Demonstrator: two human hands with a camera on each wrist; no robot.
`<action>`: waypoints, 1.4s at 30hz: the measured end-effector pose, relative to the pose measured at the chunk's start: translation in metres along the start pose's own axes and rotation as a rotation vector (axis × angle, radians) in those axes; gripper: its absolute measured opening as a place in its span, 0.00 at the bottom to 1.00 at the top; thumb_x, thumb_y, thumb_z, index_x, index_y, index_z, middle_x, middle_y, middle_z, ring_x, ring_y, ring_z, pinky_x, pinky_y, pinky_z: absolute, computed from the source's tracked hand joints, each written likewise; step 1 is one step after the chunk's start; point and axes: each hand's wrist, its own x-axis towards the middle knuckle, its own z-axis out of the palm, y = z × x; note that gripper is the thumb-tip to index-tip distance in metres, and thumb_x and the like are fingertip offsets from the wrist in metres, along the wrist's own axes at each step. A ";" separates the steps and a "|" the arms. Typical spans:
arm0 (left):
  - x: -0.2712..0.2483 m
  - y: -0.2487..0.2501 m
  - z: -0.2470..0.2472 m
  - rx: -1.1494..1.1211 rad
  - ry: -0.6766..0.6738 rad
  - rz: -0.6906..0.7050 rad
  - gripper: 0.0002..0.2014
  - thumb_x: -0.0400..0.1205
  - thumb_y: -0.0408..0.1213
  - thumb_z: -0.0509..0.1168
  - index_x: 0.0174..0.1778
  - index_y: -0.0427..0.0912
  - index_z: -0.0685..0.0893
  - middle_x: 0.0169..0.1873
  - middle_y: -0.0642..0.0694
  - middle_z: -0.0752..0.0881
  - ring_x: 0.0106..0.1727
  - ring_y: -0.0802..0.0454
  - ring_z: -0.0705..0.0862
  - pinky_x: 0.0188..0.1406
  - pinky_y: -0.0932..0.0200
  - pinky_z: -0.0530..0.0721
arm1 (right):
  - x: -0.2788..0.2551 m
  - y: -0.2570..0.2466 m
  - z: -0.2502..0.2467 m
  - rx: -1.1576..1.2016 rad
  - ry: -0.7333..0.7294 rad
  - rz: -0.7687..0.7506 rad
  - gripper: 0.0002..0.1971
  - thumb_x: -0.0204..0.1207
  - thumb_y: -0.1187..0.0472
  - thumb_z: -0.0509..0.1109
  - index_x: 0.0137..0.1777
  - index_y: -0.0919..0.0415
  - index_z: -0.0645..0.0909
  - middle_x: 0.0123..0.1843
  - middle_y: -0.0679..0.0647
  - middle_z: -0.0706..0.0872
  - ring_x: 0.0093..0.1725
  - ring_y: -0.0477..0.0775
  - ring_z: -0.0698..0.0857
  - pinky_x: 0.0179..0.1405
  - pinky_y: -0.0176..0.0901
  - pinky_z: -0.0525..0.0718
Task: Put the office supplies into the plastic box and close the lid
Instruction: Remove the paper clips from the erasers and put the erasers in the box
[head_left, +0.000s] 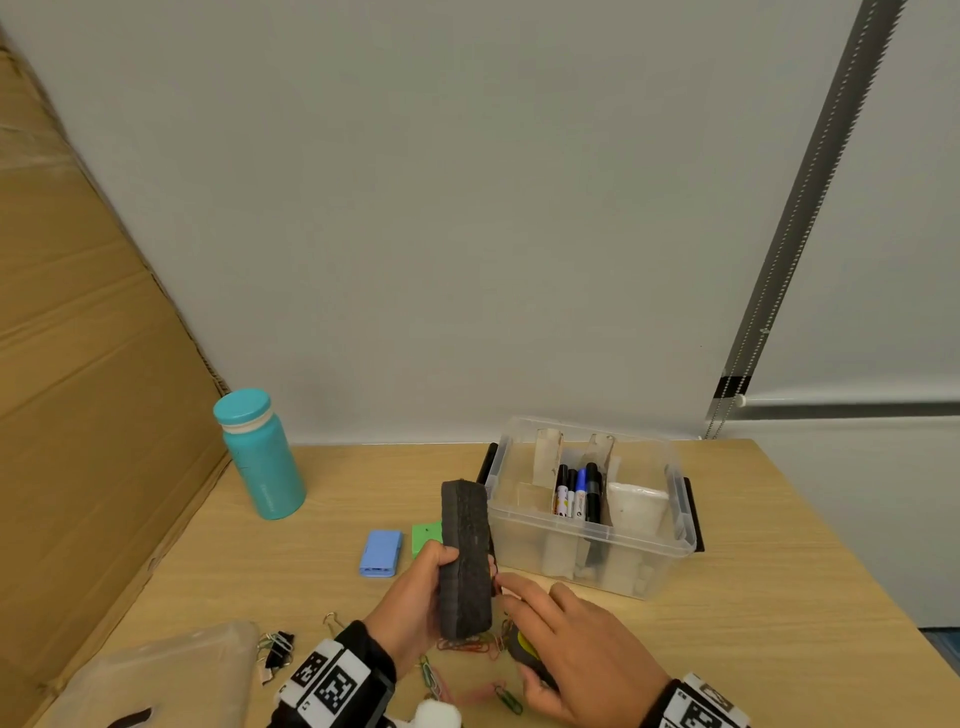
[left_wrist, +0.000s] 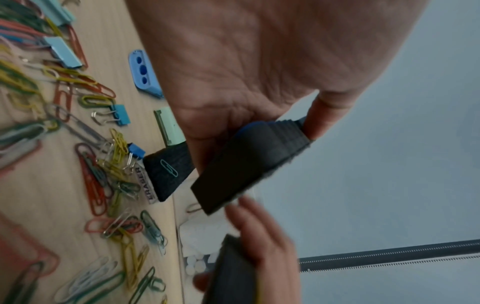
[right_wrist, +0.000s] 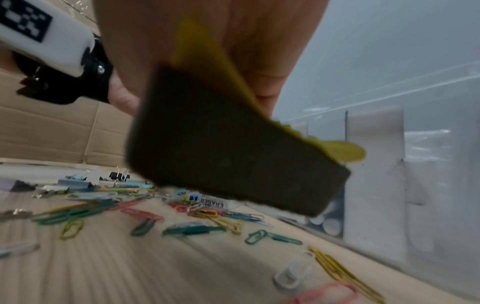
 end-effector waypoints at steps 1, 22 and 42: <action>0.000 0.002 -0.001 -0.002 0.000 0.005 0.21 0.85 0.41 0.49 0.62 0.32 0.81 0.60 0.33 0.85 0.61 0.41 0.82 0.65 0.47 0.78 | 0.000 0.002 -0.001 0.007 -0.047 -0.008 0.33 0.72 0.42 0.56 0.78 0.50 0.64 0.82 0.42 0.55 0.58 0.52 0.78 0.47 0.41 0.84; -0.012 0.006 -0.005 -0.066 0.048 0.096 0.18 0.85 0.42 0.50 0.58 0.35 0.79 0.50 0.34 0.85 0.53 0.40 0.83 0.53 0.45 0.80 | 0.005 0.000 0.000 0.334 0.244 0.095 0.14 0.72 0.50 0.61 0.57 0.39 0.71 0.66 0.31 0.63 0.59 0.37 0.74 0.55 0.35 0.80; -0.013 -0.001 -0.005 -0.004 0.035 0.057 0.19 0.85 0.44 0.50 0.54 0.36 0.82 0.48 0.36 0.87 0.53 0.40 0.83 0.56 0.43 0.80 | 0.025 0.006 0.015 0.580 0.188 0.121 0.14 0.76 0.47 0.68 0.62 0.38 0.74 0.60 0.35 0.72 0.57 0.38 0.78 0.57 0.38 0.82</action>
